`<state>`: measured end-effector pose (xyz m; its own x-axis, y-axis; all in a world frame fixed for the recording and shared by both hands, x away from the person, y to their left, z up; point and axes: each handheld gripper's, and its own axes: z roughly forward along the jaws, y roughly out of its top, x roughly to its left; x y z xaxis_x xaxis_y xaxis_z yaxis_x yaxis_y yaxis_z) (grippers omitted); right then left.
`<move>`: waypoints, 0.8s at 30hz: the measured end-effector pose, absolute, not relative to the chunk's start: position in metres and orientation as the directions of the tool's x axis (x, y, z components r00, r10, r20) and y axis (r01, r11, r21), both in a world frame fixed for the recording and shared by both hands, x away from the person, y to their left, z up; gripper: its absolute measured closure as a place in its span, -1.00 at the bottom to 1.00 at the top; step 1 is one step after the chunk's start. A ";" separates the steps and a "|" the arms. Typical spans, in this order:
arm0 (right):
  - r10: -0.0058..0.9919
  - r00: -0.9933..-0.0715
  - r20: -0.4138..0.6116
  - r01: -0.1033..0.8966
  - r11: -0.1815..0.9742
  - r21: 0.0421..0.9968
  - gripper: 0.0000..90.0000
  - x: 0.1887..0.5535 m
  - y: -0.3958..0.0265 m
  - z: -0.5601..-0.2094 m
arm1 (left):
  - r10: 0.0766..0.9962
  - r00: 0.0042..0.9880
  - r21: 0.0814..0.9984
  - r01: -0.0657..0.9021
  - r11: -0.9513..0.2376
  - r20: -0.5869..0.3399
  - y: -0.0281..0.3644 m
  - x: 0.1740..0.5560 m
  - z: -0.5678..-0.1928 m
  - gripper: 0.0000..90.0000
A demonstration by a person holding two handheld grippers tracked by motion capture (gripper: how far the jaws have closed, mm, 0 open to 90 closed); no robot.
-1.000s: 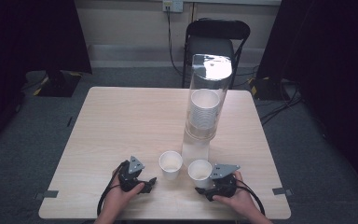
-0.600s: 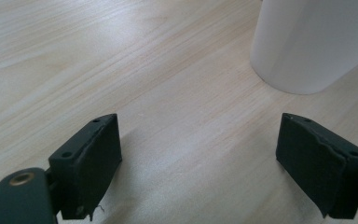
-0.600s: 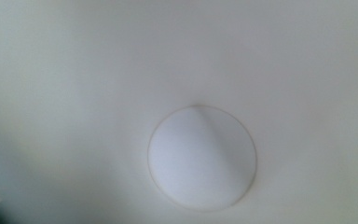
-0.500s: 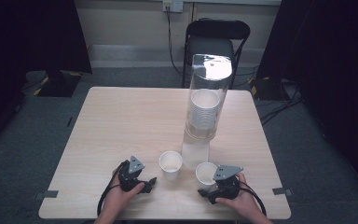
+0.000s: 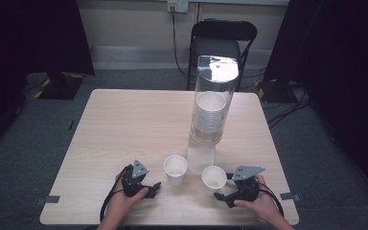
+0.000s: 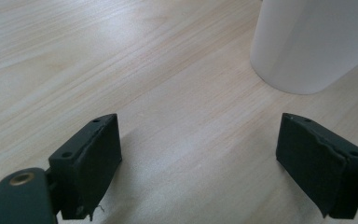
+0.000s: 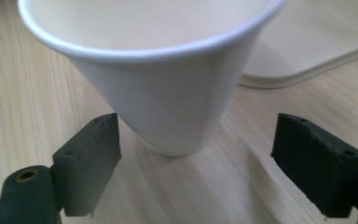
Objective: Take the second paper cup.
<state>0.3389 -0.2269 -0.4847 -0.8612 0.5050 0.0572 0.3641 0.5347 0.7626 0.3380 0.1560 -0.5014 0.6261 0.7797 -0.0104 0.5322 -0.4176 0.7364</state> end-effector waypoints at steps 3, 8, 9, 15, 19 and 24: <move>0.509 -0.858 0.064 0.371 0.529 0.763 -0.68 0.341 -0.234 -0.483 | 0.779 0.626 0.736 0.532 -0.418 -0.010 0.156 0.338 -0.501 -0.70; 0.512 -0.856 0.078 0.382 0.524 0.761 -0.68 0.342 -0.244 -0.483 | 0.779 0.627 0.737 0.531 -0.418 -0.010 0.156 0.338 -0.501 -0.70; 0.516 -0.853 0.074 0.384 0.527 0.758 -0.68 0.342 -0.245 -0.483 | 0.779 0.627 0.737 0.531 -0.418 -0.010 0.156 0.338 -0.501 -0.70; 0.531 -0.844 0.077 0.395 0.517 0.759 -0.68 0.344 -0.258 -0.482 | 0.779 0.627 0.736 0.532 -0.419 -0.009 0.156 0.338 -0.501 -0.70; 0.547 -0.834 0.072 0.406 0.520 0.752 -0.68 0.346 -0.267 -0.483 | 0.779 0.626 0.736 0.532 -0.419 -0.009 0.156 0.338 -0.501 -0.70; 0.577 -0.815 0.061 0.424 0.521 0.741 -0.68 0.348 -0.283 -0.485 | 0.780 0.625 0.732 0.536 -0.421 -0.009 0.156 0.338 -0.501 -0.70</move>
<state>0.3481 -0.2829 -0.4849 -0.8146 0.5769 0.0607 0.4243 0.5211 0.7406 0.3376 0.1562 -0.5008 0.6252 0.7804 -0.0094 0.5363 -0.4209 0.7316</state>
